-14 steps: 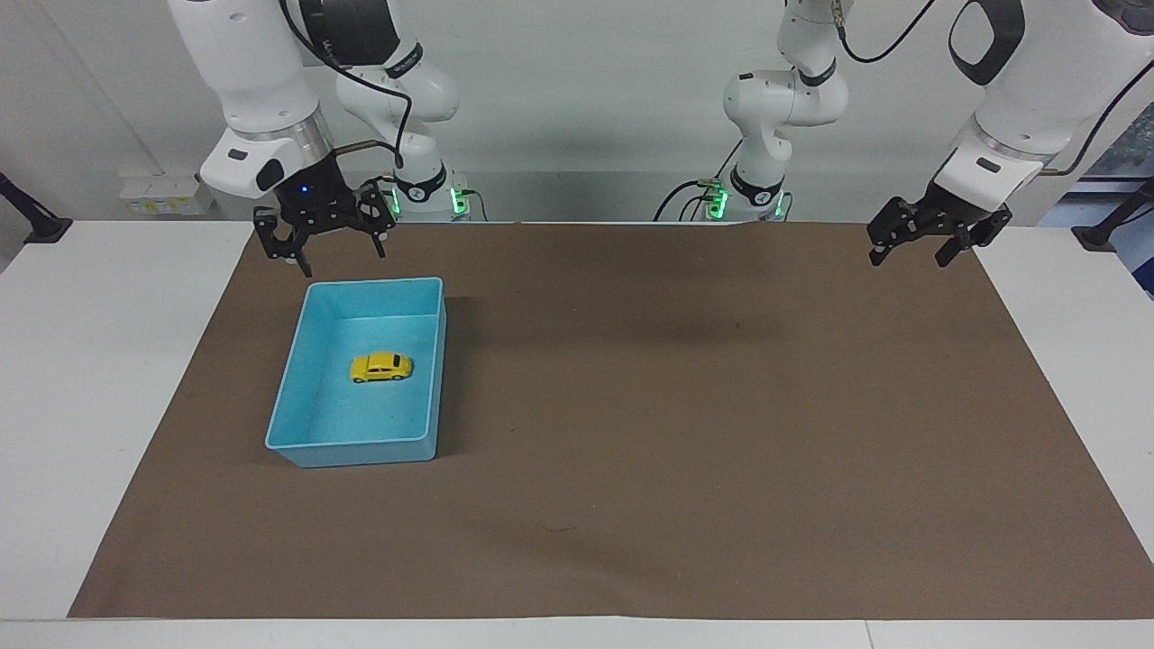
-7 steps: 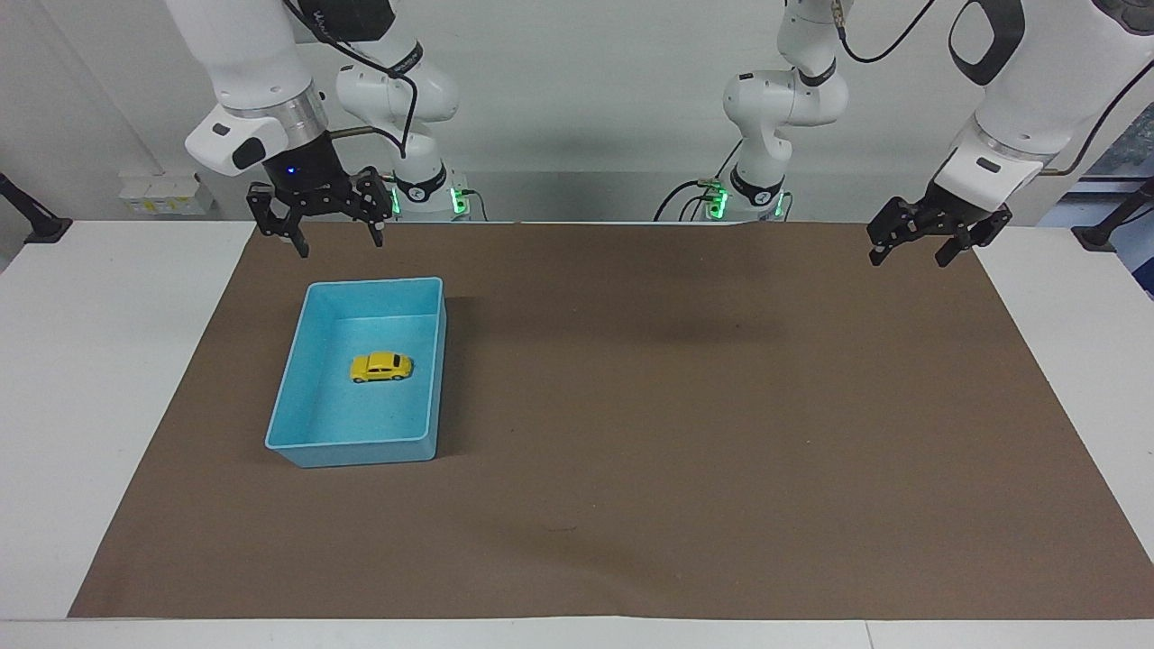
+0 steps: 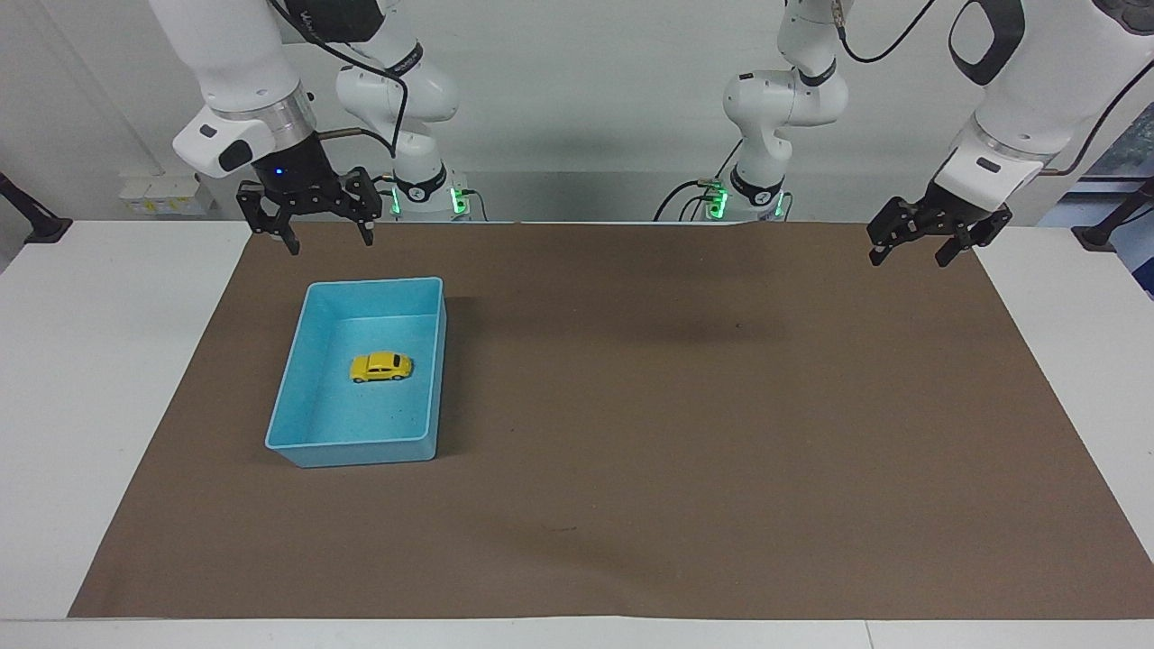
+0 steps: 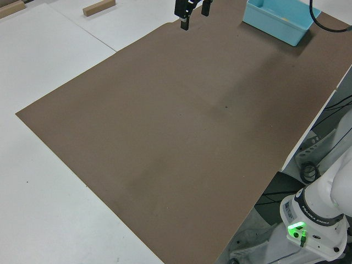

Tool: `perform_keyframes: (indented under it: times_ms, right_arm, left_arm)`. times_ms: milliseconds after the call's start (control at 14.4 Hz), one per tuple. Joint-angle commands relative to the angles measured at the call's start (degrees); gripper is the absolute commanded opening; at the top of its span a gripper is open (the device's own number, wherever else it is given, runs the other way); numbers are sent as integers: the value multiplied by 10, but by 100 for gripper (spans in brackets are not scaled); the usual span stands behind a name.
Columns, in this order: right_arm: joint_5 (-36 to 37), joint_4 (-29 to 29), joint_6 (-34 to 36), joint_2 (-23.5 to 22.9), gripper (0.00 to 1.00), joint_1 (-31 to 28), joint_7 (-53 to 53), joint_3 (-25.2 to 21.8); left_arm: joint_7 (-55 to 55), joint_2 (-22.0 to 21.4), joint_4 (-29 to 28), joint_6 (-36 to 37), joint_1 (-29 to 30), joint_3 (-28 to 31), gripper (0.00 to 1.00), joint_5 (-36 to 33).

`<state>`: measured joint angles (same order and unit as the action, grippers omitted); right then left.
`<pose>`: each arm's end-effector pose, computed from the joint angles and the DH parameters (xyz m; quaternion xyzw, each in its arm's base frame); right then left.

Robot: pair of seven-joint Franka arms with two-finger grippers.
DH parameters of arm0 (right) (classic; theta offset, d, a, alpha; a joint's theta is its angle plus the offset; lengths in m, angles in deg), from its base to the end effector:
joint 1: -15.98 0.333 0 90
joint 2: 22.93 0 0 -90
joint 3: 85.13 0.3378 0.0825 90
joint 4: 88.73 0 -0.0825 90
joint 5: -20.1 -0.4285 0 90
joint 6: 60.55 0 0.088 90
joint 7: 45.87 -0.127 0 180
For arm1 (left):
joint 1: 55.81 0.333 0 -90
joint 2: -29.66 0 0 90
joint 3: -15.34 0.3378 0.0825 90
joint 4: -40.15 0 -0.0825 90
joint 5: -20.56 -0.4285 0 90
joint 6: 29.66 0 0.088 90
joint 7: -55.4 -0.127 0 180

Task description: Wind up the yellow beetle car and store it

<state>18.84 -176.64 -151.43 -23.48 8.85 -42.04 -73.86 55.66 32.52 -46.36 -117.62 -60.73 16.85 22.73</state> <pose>0.6034 0.0459 0.6410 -0.9973 -0.0695 -0.0212 0.0120 0.6103 -0.0417 0.6244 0.9994 -0.0279 -0.0129 0.0179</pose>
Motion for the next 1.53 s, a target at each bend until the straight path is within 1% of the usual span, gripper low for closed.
perform_keyframes:
  times_ms: [0,278,555,1457]
  right_arm:
    - [12,9,14,-1,100,-2,-15,5]
    - [13,8,21,-1,100,-10,-15,2]
    - [10,6,15,3,100,-10,-14,-5]
    - [1,6,13,4,100,-10,-12,-8]
  left_arm:
    - [4,-11,-7,5,8,-5,100,6]
    - [4,-11,-8,5,8,-5,100,6]
    - [4,-11,-8,5,8,-5,100,6]
    - [4,-11,-8,5,8,-5,100,6]
